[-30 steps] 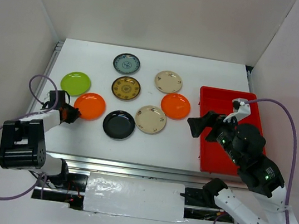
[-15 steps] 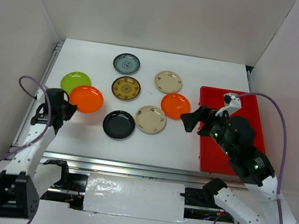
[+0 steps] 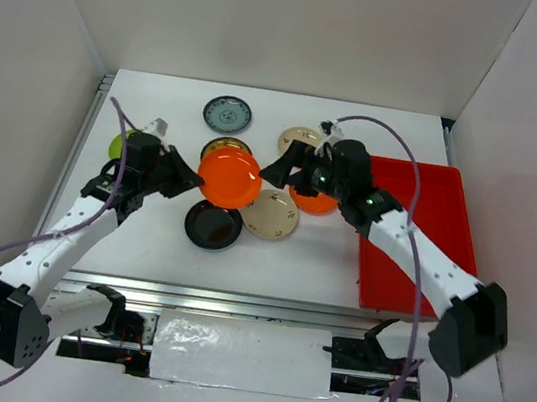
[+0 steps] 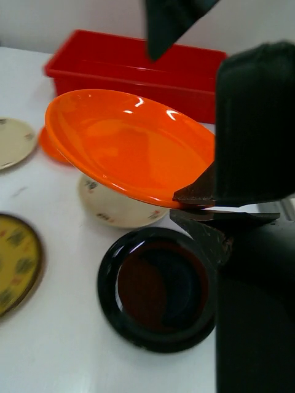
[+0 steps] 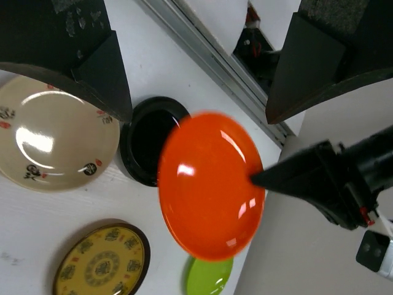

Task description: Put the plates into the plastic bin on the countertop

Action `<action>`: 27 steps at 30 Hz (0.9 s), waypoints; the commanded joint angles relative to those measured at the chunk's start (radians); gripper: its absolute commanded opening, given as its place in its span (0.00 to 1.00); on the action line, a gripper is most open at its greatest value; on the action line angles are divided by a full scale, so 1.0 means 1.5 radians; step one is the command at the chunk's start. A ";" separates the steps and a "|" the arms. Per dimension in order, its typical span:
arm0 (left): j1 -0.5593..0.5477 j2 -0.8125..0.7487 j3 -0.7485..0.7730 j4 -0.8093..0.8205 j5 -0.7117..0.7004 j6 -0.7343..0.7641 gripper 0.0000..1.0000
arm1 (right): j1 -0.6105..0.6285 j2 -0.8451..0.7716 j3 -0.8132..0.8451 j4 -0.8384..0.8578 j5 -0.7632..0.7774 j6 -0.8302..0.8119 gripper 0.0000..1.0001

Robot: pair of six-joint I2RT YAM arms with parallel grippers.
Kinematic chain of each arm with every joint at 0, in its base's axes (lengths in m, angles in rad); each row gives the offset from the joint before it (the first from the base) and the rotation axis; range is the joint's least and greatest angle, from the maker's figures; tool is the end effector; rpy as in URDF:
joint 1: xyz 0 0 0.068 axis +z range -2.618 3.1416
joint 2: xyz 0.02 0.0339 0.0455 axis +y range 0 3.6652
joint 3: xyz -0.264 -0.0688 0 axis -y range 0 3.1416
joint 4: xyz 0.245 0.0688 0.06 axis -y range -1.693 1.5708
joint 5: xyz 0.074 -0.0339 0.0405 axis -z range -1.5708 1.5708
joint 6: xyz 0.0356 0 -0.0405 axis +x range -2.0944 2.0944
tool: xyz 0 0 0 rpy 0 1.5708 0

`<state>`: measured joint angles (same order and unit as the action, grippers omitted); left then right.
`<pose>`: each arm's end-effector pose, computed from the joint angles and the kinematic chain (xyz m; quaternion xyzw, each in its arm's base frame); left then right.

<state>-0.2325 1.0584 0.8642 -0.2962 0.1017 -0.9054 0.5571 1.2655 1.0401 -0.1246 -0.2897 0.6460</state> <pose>0.2318 -0.0586 0.3037 -0.2581 0.8171 -0.3134 0.4092 0.2445 0.1643 0.3319 -0.0466 0.8137 0.4185 0.4007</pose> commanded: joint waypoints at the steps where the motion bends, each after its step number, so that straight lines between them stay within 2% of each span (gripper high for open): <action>1: -0.036 0.010 0.040 0.070 0.099 0.026 0.00 | -0.005 0.093 0.047 0.080 -0.056 0.022 0.94; 4: -0.048 0.033 0.062 0.069 0.101 0.029 0.00 | -0.013 0.120 0.014 0.132 -0.066 0.044 0.85; 7: -0.044 0.052 0.071 0.084 0.117 0.027 0.00 | -0.020 0.121 -0.009 0.150 -0.066 0.049 0.81; 9: -0.044 0.071 0.074 0.106 0.142 0.022 0.00 | -0.023 0.122 -0.012 0.155 -0.073 0.047 0.74; 10: -0.044 0.077 0.077 0.114 0.148 0.019 0.00 | -0.025 0.124 -0.012 0.157 -0.080 0.047 0.68; 11: -0.044 0.092 0.080 0.119 0.153 0.017 0.00 | -0.027 0.124 -0.012 0.159 -0.085 0.048 0.45; 12: -0.045 0.100 0.082 0.126 0.159 0.016 0.00 | -0.030 0.123 -0.015 0.164 -0.093 0.050 0.30; 13: -0.045 0.107 0.086 0.127 0.160 0.014 0.00 | -0.034 0.120 -0.019 0.168 -0.092 0.057 0.09; 14: -0.045 0.121 0.089 0.129 0.160 0.014 0.00 | -0.038 0.115 -0.025 0.170 -0.089 0.061 0.01; 16: -0.045 0.131 0.096 0.123 0.151 0.013 0.03 | -0.044 0.101 -0.032 0.172 -0.062 0.067 0.00; 17: -0.044 0.140 0.101 0.118 0.143 0.012 0.33 | -0.053 0.096 -0.036 0.170 -0.044 0.081 0.00; 18: -0.044 0.140 0.106 0.108 0.102 0.010 0.49 | -0.060 0.086 -0.046 0.162 -0.023 0.090 0.00; 19: -0.044 0.142 0.122 0.076 0.077 0.008 0.99 | -0.086 0.080 -0.061 0.153 0.030 0.120 0.00; 21: -0.040 0.140 0.142 0.027 0.014 0.006 0.99 | -0.131 0.051 -0.087 0.119 0.083 0.165 0.00; 22: -0.032 0.139 0.164 -0.001 -0.056 0.003 0.99 | -0.159 0.037 -0.110 0.118 0.116 0.193 0.00; 23: -0.025 0.134 0.173 -0.047 -0.063 0.003 0.99 | -0.194 0.018 -0.135 0.126 0.124 0.235 0.00; 25: 0.004 0.125 0.178 -0.071 -0.123 0.008 0.99 | -0.298 -0.044 -0.220 0.152 0.130 0.272 0.00; 26: 0.015 0.118 0.175 -0.075 -0.121 0.016 0.99 | -0.331 -0.060 -0.253 0.151 0.141 0.275 0.00; 27: 0.027 0.118 0.170 -0.078 -0.118 0.021 0.99 | -0.398 -0.087 -0.261 0.133 0.148 0.276 0.00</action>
<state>-0.2401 1.2652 1.1000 -0.3367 0.0391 -0.8928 0.1085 1.2369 0.7113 0.0654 -0.1688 0.9588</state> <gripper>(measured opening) 0.993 0.123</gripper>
